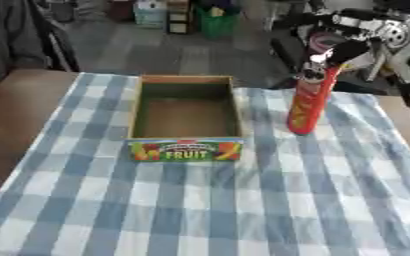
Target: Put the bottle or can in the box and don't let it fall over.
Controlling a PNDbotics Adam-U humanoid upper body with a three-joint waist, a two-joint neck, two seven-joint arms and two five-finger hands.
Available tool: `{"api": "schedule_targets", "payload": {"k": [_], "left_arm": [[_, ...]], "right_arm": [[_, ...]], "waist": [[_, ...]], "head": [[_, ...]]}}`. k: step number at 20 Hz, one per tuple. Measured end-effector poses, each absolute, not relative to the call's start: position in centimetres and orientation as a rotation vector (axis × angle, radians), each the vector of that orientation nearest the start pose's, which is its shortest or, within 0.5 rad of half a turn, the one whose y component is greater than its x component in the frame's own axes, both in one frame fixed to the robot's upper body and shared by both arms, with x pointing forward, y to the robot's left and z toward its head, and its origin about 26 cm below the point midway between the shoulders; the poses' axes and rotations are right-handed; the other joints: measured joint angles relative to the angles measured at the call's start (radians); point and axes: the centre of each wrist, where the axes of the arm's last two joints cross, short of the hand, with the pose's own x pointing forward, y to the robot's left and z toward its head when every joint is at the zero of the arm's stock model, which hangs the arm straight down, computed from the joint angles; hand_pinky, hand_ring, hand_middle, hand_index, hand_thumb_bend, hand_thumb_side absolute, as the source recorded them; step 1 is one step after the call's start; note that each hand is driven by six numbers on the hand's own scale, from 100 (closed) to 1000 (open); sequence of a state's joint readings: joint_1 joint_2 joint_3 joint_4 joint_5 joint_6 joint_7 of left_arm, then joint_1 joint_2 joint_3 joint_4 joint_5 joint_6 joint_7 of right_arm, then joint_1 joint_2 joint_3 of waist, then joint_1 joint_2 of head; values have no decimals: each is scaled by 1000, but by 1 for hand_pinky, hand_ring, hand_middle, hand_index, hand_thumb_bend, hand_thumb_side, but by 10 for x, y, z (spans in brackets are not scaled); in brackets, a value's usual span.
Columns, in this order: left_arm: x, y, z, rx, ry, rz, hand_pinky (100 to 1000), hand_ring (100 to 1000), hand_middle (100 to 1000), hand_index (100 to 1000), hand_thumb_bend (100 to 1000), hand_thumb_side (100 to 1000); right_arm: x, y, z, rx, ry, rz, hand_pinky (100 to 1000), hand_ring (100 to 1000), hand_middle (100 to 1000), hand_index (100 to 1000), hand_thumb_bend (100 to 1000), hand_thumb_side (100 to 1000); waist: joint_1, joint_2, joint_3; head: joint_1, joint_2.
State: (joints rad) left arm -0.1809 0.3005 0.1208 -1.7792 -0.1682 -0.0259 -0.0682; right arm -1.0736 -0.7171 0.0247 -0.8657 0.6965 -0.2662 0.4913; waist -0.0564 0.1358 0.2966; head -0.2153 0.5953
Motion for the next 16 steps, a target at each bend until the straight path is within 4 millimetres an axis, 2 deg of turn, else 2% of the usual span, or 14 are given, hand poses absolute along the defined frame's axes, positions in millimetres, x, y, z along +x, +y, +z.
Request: {"api": "schedule_targets", "payload": {"k": [5,10,16], "left_arm": [[309,316,122,411,-1943,-383,790,744,738,858,573,610],[309,315,122,410,-1943,-384,790,744,738,858,574,609],[310,314,123,400,-1948,-387,790,744,737,858,577,608]], "right_arm": [[454,-369,341,-1001,-1598,1356,349,524,592,698,100,194],[446,-325,373,-964,-1783,1446,341,521,592,700,100,210],[444,-282,385,-838,-1895,1503,333,518,589,701,100,221]], "waist": [[-1,0,-2],[1,-2,1],[5,-6,34]], "head": [[3,0],[2,1],[-9,7]]}}
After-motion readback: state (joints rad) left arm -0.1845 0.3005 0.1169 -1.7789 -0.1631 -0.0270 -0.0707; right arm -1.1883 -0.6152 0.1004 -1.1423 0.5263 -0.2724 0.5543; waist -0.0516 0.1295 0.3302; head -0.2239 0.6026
